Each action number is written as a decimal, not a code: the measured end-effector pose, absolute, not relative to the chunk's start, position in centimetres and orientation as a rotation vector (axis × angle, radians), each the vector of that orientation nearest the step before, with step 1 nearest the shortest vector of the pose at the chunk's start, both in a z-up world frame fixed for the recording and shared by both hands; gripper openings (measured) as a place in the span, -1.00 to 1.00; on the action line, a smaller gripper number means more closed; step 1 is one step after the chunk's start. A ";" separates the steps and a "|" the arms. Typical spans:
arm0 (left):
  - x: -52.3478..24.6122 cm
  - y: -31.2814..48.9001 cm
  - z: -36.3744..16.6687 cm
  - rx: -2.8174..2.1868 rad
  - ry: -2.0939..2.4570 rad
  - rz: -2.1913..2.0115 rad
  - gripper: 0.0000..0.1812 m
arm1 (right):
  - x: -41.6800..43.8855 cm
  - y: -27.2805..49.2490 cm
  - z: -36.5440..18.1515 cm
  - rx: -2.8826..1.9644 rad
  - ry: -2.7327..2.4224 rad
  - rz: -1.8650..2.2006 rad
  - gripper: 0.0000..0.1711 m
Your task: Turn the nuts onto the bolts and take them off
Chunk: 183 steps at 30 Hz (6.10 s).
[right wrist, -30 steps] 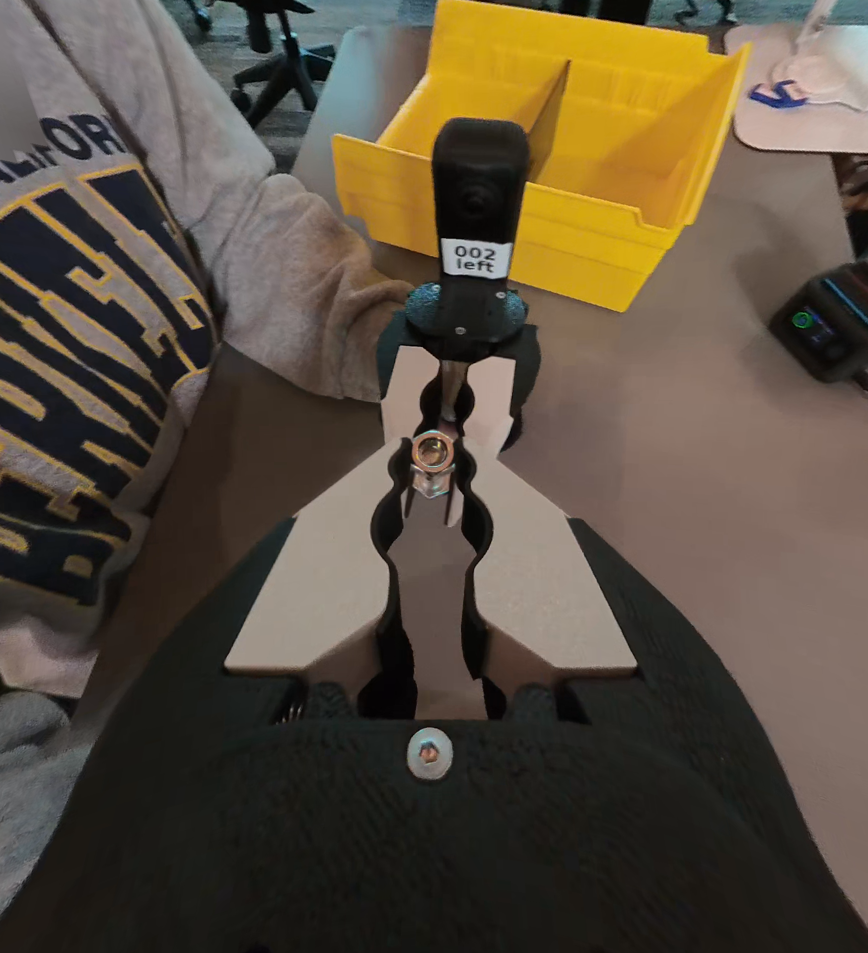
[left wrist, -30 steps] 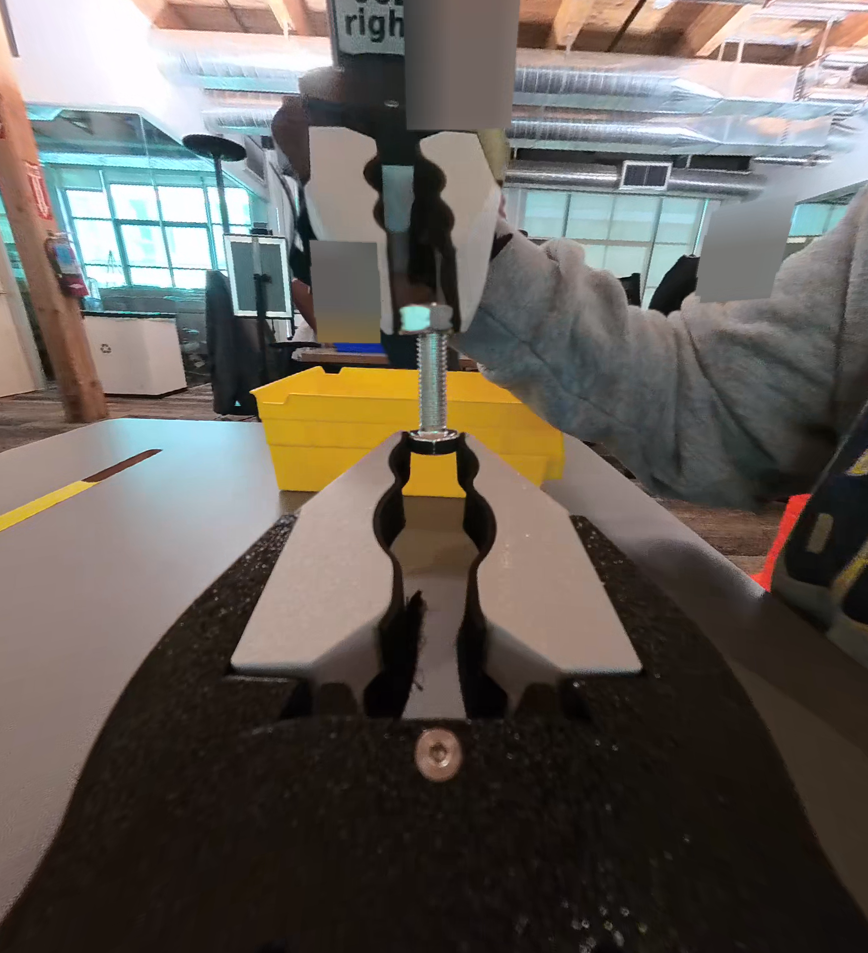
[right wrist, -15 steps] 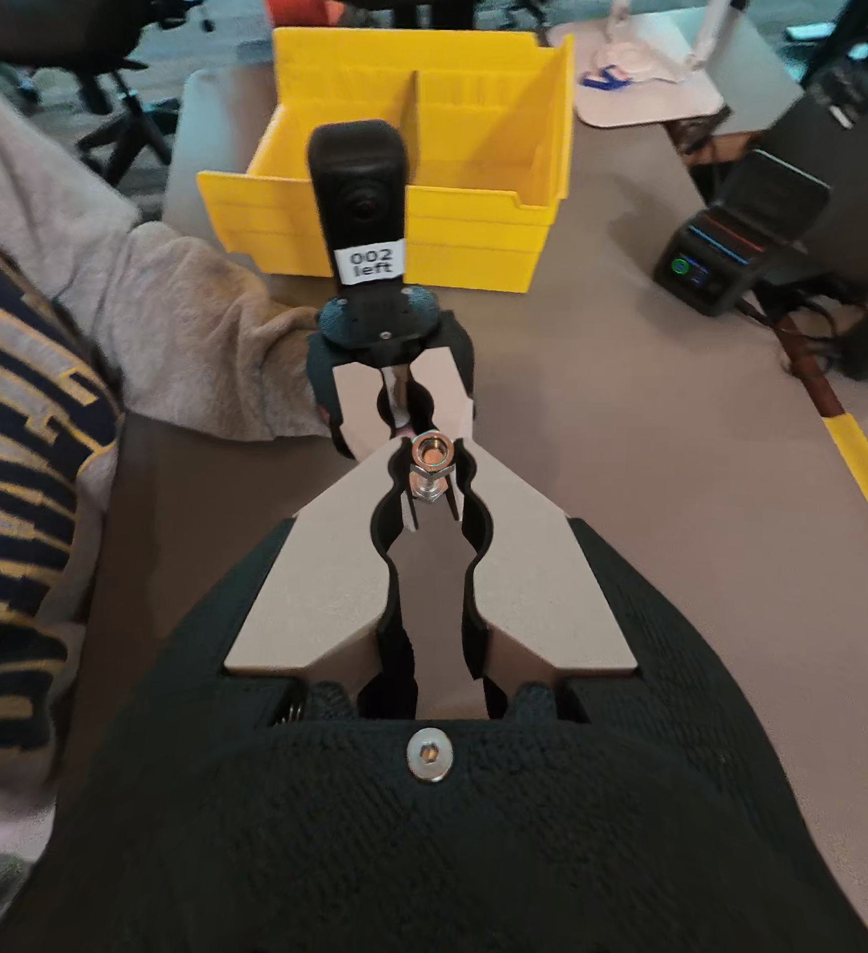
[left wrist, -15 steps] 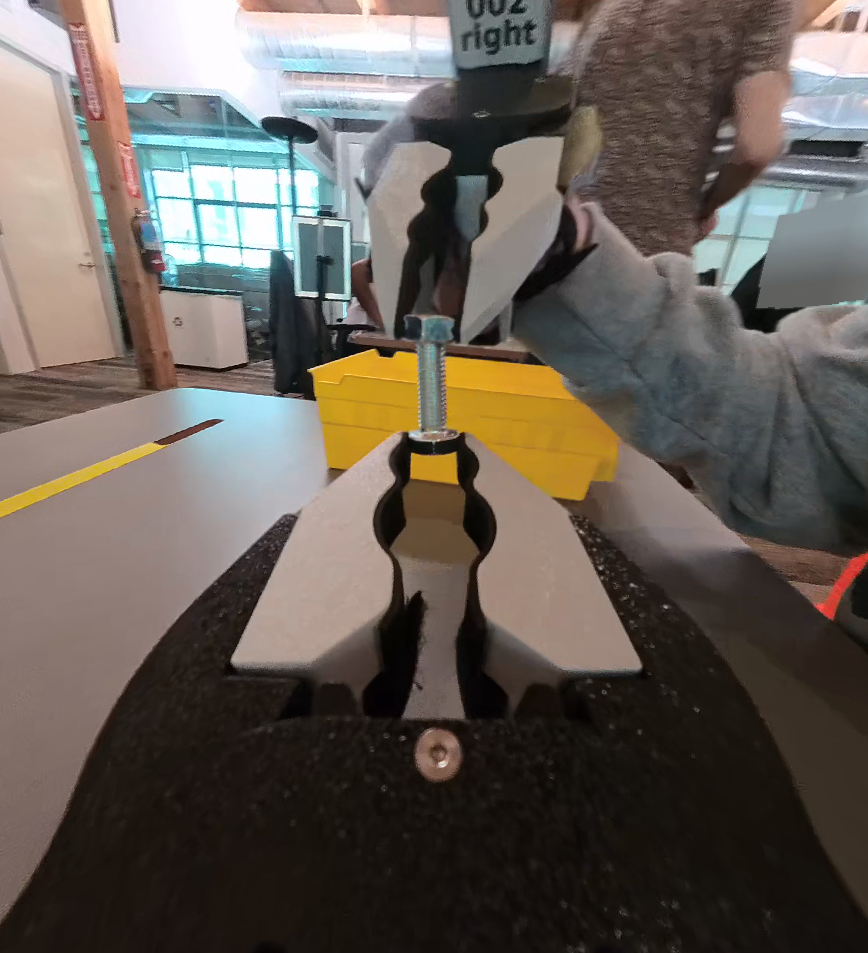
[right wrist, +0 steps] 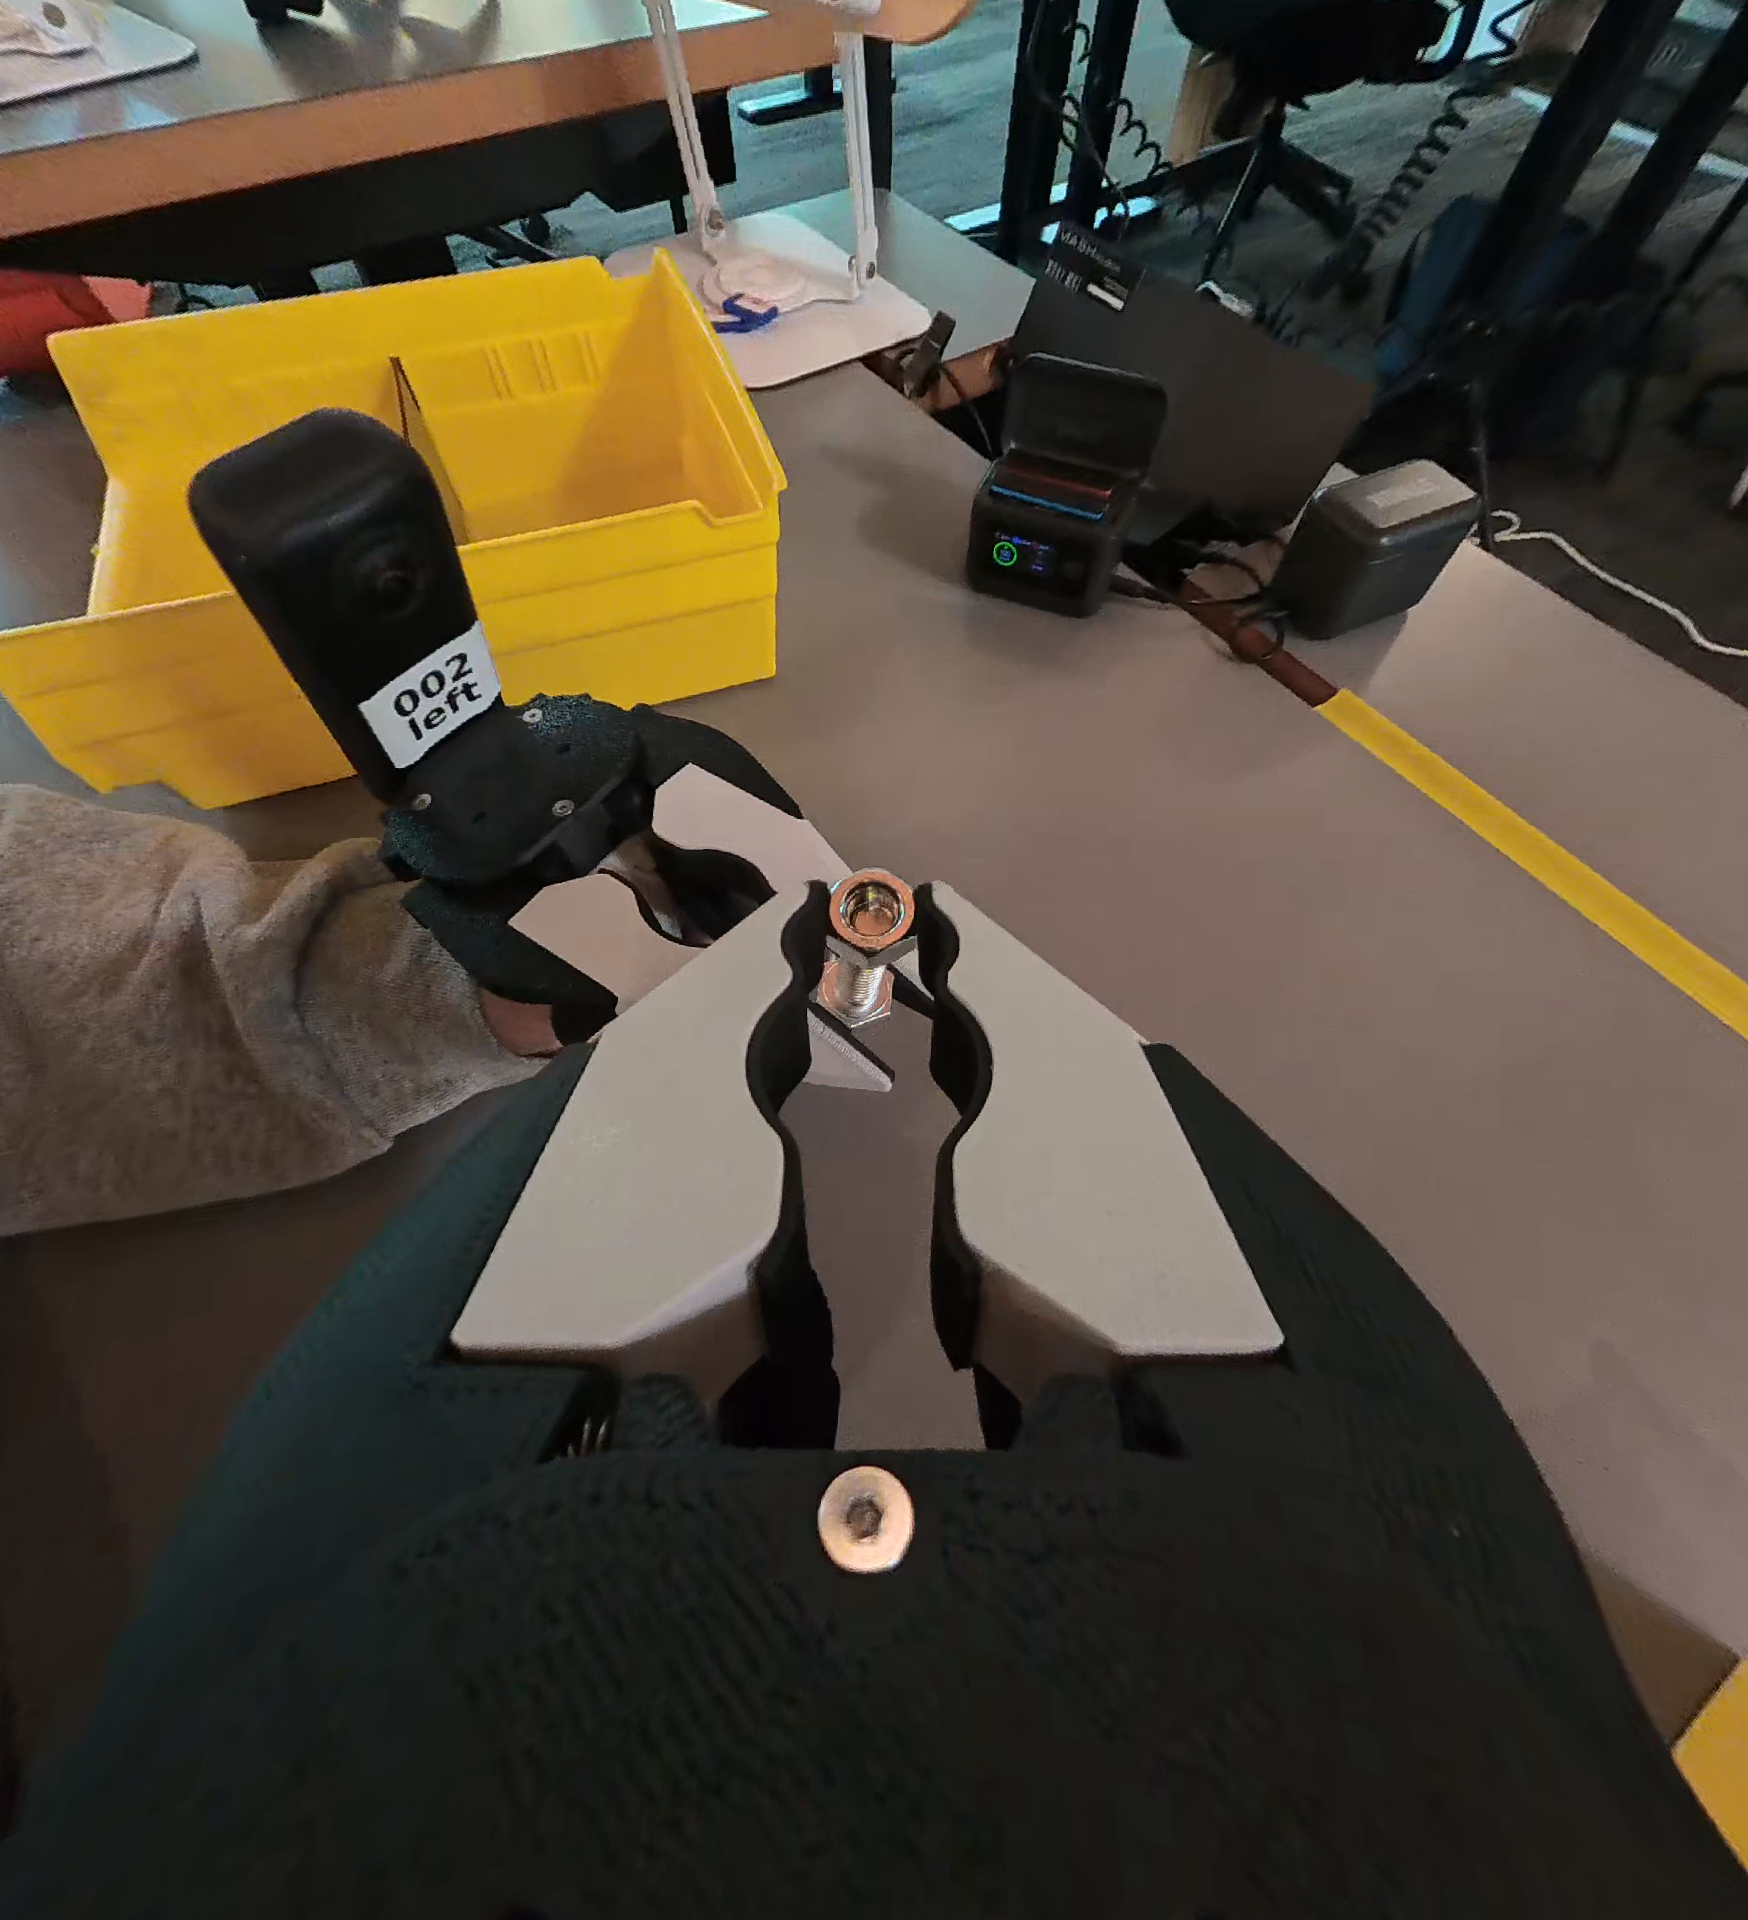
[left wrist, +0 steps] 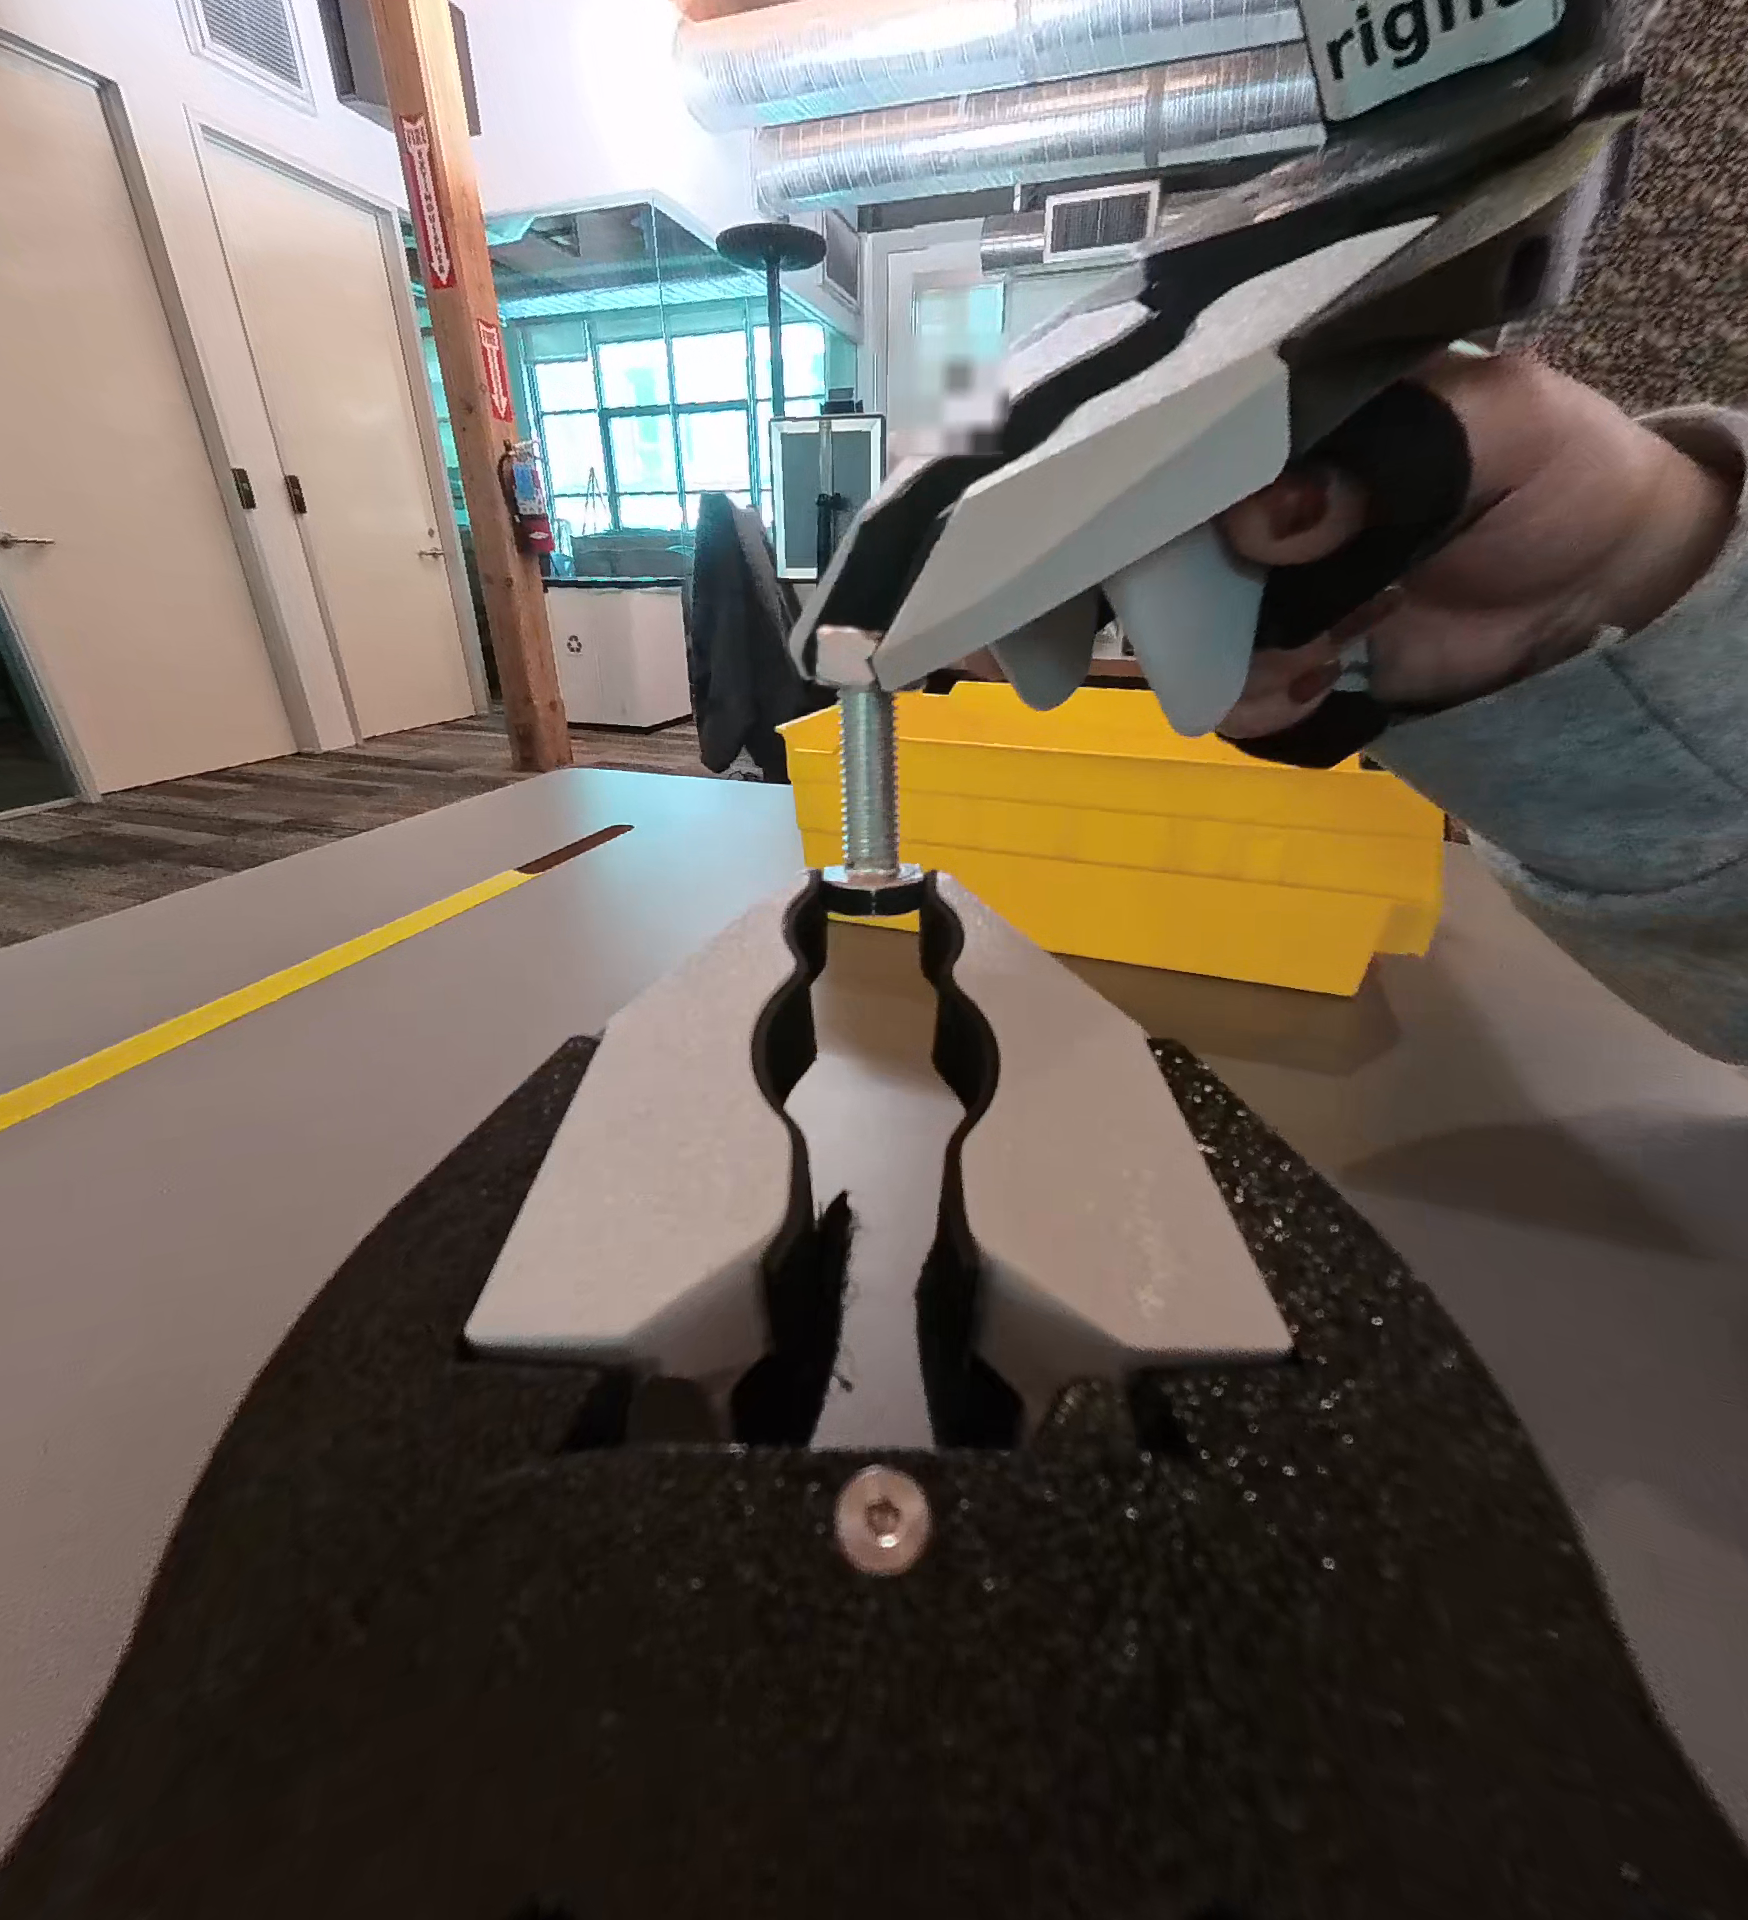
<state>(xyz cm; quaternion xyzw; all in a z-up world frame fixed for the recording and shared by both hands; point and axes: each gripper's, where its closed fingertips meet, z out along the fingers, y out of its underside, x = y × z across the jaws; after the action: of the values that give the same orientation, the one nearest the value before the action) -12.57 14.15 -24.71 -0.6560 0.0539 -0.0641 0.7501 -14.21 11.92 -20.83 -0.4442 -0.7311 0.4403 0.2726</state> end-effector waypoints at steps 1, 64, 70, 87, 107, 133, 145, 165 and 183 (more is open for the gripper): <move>-12.6 14.1 -24.7 -1.432 0.116 -0.141 -0.84 | -14.2 11.9 -20.8 -1.198 -1.964 1.193 -0.81; -8.9 13.7 -24.3 -1.381 0.241 -0.432 -0.83 | -12.4 11.1 -20.6 -1.023 -1.742 1.418 -0.80; -9.2 13.6 -24.0 -1.365 0.222 -0.448 -0.83 | -12.4 10.4 -20.3 -1.005 -1.700 1.521 -0.33; -9.7 13.7 -24.0 -1.361 0.208 -0.468 -0.83 | -12.5 8.7 -19.5 -0.939 -1.621 1.681 -0.04; -11.4 14.0 -24.1 -1.371 0.118 -0.425 -0.83 | -12.1 10.2 -20.4 -0.975 -1.569 1.628 -0.14; -12.1 14.0 -24.0 -1.356 0.079 -0.446 -0.83 | -12.4 10.1 -21.1 -0.944 -1.558 1.697 -0.23; -11.9 13.9 -23.9 -1.349 0.088 -0.456 -0.83 | -12.4 9.6 -21.5 -0.916 -1.590 1.706 -0.26; -9.7 14.2 -24.6 -1.407 0.221 -0.451 -0.83 | -12.3 9.8 -20.0 -0.859 -1.498 1.753 -0.16; -10.3 14.1 -24.3 -1.390 0.184 -0.425 -0.83 | -11.8 9.1 -19.6 -0.796 -1.531 1.760 -0.21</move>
<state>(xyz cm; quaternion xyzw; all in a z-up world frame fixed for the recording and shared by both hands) -10.27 14.12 -24.30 -0.6344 0.0841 -0.1940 0.7436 -11.79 9.11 -19.60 -0.3045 -0.5860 0.6737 0.3317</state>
